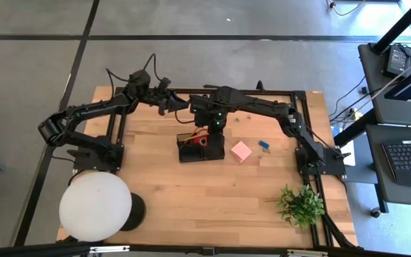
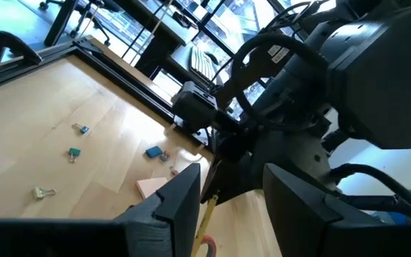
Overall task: Pick and place office supplies into organizer
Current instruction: Put the yellow pencil into the desk organizer
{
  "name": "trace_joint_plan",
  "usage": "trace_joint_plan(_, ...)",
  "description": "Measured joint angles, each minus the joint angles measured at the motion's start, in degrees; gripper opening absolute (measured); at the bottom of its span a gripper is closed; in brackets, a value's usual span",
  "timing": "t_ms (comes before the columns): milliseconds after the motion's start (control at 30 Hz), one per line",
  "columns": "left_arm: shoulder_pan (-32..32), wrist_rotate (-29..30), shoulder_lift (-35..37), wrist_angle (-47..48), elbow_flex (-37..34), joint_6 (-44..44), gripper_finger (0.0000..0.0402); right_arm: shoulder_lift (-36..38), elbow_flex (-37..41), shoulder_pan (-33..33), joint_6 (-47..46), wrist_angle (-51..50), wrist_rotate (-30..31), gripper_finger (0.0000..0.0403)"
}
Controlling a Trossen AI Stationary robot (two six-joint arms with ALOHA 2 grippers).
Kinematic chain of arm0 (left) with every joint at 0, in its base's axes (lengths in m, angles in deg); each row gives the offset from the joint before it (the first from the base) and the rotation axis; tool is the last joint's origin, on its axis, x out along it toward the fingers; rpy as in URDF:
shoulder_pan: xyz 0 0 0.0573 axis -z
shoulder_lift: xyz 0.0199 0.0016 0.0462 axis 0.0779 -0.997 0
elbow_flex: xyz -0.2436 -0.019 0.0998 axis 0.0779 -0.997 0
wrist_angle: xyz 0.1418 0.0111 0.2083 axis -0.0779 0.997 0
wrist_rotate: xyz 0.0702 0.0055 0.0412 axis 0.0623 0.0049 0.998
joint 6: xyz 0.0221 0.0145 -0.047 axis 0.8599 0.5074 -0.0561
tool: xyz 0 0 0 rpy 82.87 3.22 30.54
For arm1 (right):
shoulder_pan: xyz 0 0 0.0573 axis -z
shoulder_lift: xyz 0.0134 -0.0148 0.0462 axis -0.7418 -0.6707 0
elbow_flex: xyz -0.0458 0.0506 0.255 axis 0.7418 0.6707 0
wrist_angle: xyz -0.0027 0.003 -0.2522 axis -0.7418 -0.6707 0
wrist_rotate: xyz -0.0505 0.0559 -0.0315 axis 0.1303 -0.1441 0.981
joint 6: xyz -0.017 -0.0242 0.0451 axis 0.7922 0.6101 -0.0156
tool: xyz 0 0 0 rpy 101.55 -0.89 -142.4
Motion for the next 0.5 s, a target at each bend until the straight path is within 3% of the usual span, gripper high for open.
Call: trace_joint_plan(500, 0.0, -0.02, 0.0, -0.01, 0.0, -0.02, 0.0147, 0.34, -0.21, -0.02, 0.0, 0.54, -0.04, 0.0049)
